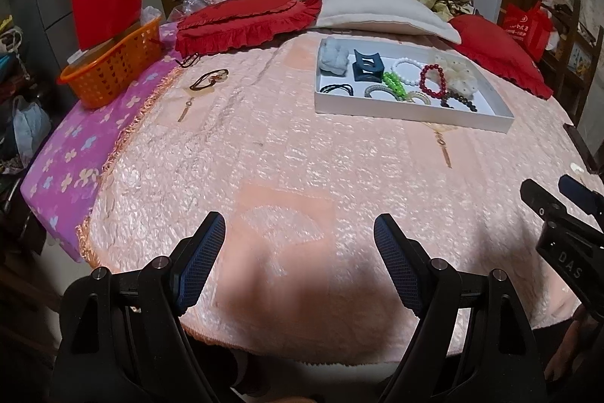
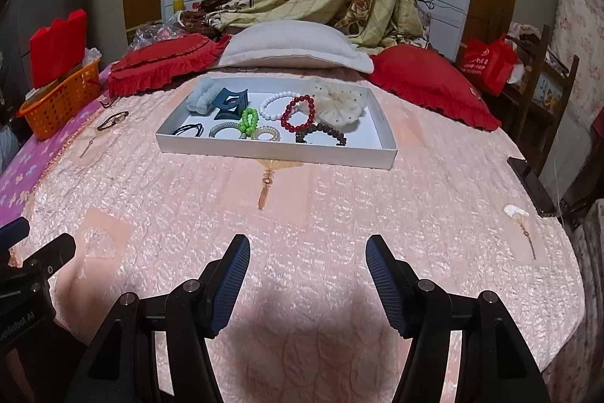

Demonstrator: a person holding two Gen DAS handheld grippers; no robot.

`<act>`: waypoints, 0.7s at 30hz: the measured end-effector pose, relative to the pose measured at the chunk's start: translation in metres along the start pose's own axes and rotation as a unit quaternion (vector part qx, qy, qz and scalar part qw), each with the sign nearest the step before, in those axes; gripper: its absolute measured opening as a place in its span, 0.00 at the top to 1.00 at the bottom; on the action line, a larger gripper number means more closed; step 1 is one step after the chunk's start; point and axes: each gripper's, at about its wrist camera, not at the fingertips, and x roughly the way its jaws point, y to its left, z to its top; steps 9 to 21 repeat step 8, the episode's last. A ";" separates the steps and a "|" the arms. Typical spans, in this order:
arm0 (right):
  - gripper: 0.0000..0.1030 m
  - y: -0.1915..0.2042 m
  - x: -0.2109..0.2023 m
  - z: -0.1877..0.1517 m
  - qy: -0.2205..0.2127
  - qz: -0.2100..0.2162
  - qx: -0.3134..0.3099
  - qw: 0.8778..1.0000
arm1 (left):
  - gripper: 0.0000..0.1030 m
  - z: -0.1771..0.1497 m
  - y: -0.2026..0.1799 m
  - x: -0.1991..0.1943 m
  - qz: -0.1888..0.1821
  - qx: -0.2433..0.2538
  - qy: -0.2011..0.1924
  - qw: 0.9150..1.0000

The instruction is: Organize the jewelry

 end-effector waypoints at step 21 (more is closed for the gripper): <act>0.40 0.007 0.020 0.001 0.025 0.017 0.000 1.000 | 0.21 0.004 0.001 0.012 0.004 0.006 0.000 1.000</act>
